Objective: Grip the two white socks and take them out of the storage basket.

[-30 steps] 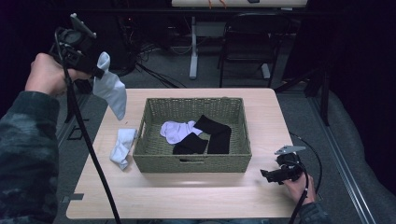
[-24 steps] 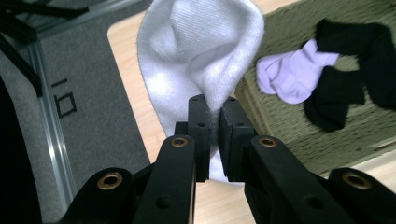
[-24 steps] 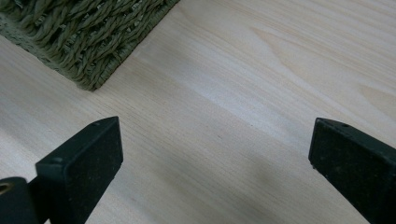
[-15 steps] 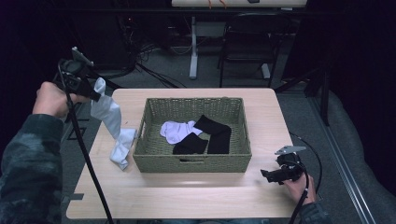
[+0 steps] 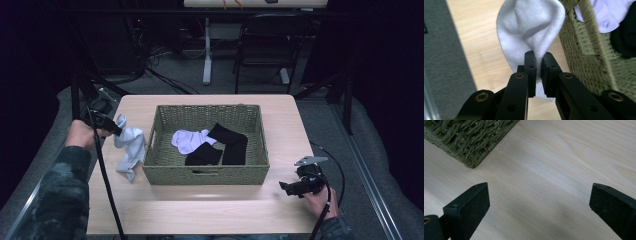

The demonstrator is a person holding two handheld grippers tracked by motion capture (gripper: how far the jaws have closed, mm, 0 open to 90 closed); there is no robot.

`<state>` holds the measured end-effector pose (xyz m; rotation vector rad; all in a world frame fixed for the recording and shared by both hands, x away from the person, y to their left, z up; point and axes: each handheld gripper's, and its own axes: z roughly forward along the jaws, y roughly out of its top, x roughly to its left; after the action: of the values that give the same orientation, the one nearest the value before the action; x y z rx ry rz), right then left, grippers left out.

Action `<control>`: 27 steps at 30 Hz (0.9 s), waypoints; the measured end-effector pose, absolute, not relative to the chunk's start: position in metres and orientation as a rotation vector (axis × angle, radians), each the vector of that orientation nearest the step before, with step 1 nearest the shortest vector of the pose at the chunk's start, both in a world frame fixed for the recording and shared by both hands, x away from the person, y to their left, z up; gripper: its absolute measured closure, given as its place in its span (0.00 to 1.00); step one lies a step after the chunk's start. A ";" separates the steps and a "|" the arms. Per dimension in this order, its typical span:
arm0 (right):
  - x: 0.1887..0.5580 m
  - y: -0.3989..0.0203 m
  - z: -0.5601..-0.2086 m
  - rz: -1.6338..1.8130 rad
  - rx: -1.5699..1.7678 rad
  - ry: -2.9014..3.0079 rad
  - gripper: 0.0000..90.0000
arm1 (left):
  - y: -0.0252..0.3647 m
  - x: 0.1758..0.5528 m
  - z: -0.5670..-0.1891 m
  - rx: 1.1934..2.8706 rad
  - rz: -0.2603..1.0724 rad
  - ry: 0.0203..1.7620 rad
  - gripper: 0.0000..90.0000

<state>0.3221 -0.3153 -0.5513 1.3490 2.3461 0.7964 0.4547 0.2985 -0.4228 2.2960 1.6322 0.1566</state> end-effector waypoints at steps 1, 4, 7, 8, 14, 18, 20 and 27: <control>0.322 -0.315 -0.551 0.798 1.350 2.343 0.03 | 0.298 0.455 -0.430 2.295 0.145 1.634 0.93; 0.322 -0.315 -0.551 0.796 1.348 2.346 0.03 | 0.298 0.456 -0.450 2.284 0.115 1.657 0.92; 0.322 -0.315 -0.551 0.796 1.348 2.346 0.03 | 0.296 0.456 -0.469 2.293 0.098 1.671 0.90; 0.322 -0.315 -0.551 0.796 1.348 2.346 0.03 | 0.296 0.455 -0.475 2.281 0.096 1.680 0.90; 0.322 -0.316 -0.551 0.801 1.349 2.344 0.03 | 0.298 0.446 -0.493 2.238 0.138 1.680 0.58; 0.322 -0.316 -0.551 0.800 1.352 2.346 0.03 | 0.303 0.432 -0.493 2.172 0.206 1.696 0.27; 0.322 -0.315 -0.551 0.801 1.348 2.345 0.03 | 0.304 0.425 -0.492 2.163 0.232 1.692 0.17; 0.321 -0.315 -0.551 0.797 1.346 2.343 0.03 | 0.305 0.395 -0.494 2.113 0.334 1.699 0.00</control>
<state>0.3214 -0.3151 -0.5506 1.3461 2.3432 0.7966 0.3946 0.3046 -0.4942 2.1126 1.6988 0.3341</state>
